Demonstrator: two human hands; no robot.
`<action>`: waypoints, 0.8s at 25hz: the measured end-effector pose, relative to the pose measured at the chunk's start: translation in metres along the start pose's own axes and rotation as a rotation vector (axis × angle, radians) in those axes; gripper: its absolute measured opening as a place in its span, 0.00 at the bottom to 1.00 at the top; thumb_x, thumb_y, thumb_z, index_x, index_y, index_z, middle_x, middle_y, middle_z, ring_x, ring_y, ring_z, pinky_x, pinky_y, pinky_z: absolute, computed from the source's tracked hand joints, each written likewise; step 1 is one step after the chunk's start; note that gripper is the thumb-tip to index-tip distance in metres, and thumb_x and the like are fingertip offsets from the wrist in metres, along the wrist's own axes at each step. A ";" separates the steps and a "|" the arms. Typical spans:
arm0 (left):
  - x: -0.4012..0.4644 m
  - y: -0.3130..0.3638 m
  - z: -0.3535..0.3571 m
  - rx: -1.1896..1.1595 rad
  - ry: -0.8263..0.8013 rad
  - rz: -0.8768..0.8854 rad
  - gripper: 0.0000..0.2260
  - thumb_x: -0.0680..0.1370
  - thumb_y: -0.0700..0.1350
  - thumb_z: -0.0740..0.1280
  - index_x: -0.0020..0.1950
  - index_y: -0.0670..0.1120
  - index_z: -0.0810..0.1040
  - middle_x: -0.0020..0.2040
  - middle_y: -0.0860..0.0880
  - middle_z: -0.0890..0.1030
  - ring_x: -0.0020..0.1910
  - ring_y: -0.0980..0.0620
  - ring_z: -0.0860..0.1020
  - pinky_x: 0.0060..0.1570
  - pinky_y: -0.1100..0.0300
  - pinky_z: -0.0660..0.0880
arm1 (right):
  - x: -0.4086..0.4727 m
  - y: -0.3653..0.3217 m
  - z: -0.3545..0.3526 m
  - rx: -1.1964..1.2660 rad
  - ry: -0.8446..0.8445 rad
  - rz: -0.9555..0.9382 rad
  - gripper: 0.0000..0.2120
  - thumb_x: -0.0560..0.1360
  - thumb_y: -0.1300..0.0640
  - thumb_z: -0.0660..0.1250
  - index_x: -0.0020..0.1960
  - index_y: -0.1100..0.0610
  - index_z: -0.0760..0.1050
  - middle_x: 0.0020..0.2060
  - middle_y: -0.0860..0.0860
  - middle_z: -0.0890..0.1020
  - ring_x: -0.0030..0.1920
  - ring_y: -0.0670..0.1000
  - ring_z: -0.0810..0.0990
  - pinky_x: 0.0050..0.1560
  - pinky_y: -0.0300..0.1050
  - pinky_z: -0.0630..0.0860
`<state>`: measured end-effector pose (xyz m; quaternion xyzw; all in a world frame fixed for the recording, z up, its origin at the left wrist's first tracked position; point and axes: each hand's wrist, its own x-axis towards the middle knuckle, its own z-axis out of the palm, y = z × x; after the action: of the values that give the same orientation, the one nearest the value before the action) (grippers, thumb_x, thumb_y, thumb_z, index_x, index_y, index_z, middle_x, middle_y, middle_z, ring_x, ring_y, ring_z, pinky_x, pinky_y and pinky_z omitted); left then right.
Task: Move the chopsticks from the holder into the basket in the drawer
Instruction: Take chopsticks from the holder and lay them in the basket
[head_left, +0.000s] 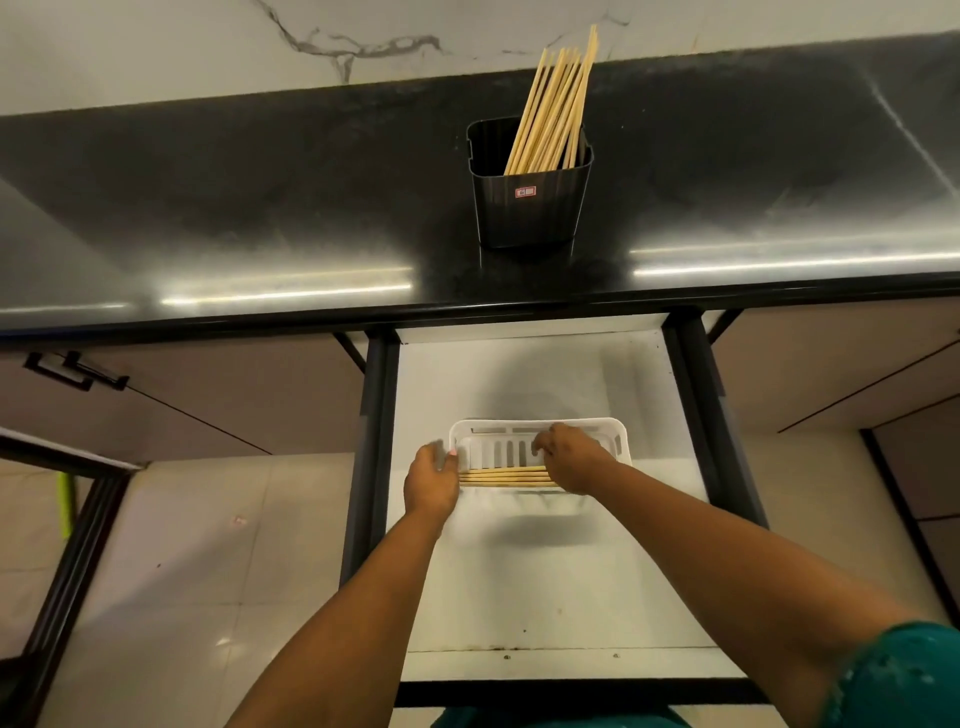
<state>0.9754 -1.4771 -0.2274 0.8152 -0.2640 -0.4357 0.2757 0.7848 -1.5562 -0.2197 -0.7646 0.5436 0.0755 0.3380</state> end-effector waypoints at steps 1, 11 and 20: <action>-0.004 0.008 -0.002 0.055 0.052 0.051 0.20 0.79 0.52 0.62 0.70 0.48 0.67 0.67 0.44 0.72 0.65 0.42 0.70 0.60 0.49 0.72 | -0.005 -0.005 -0.008 0.017 0.043 -0.029 0.14 0.79 0.61 0.60 0.62 0.55 0.77 0.60 0.54 0.78 0.55 0.55 0.78 0.60 0.48 0.74; -0.053 0.202 -0.034 0.116 0.189 0.740 0.07 0.78 0.49 0.64 0.46 0.46 0.77 0.53 0.46 0.78 0.60 0.45 0.69 0.54 0.57 0.65 | -0.029 -0.092 -0.171 0.233 0.495 -0.259 0.04 0.77 0.57 0.64 0.48 0.57 0.76 0.43 0.54 0.81 0.43 0.53 0.79 0.45 0.48 0.75; -0.034 0.343 -0.043 -0.074 0.091 0.781 0.13 0.76 0.40 0.64 0.59 0.50 0.75 0.57 0.50 0.78 0.62 0.50 0.71 0.59 0.53 0.72 | 0.032 -0.092 -0.307 0.413 0.708 -0.138 0.06 0.76 0.55 0.65 0.51 0.54 0.76 0.45 0.50 0.80 0.43 0.47 0.78 0.44 0.41 0.73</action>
<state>0.9308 -1.6873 0.0451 0.6613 -0.5258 -0.2707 0.4614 0.8016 -1.7483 0.0385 -0.6942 0.5774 -0.3257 0.2805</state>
